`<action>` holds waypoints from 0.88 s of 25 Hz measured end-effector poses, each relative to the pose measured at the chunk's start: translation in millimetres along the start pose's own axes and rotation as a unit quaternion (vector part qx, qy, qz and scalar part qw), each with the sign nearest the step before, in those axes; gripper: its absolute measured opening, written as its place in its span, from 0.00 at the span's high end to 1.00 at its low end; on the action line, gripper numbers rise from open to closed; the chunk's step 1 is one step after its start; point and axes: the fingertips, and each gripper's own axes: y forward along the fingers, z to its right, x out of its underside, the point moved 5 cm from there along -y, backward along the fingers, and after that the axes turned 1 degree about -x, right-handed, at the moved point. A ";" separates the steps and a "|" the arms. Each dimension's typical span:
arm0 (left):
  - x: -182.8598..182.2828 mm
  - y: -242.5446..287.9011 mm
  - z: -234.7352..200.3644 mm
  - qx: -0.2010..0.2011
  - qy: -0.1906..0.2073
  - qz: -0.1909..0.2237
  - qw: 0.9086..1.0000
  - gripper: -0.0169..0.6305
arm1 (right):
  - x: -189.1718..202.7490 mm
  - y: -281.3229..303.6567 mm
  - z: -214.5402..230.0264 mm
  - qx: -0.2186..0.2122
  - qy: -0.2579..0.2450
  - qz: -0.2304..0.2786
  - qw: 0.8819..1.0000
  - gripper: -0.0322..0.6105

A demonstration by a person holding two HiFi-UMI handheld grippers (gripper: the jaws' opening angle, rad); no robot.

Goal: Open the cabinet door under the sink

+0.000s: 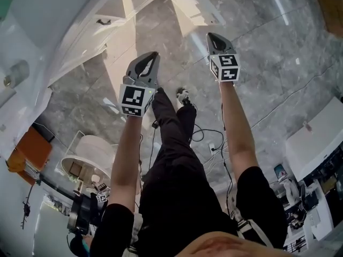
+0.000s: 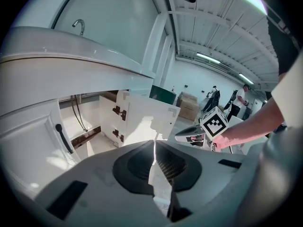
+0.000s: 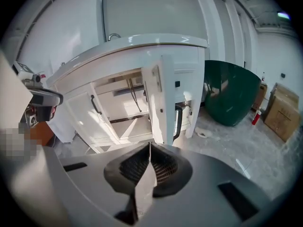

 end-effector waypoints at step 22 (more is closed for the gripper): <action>-82.0 -82.9 60.9 0.005 0.018 0.014 1.000 0.94 | -44.8 -172.6 -103.9 -0.111 -0.042 0.003 0.993 0.85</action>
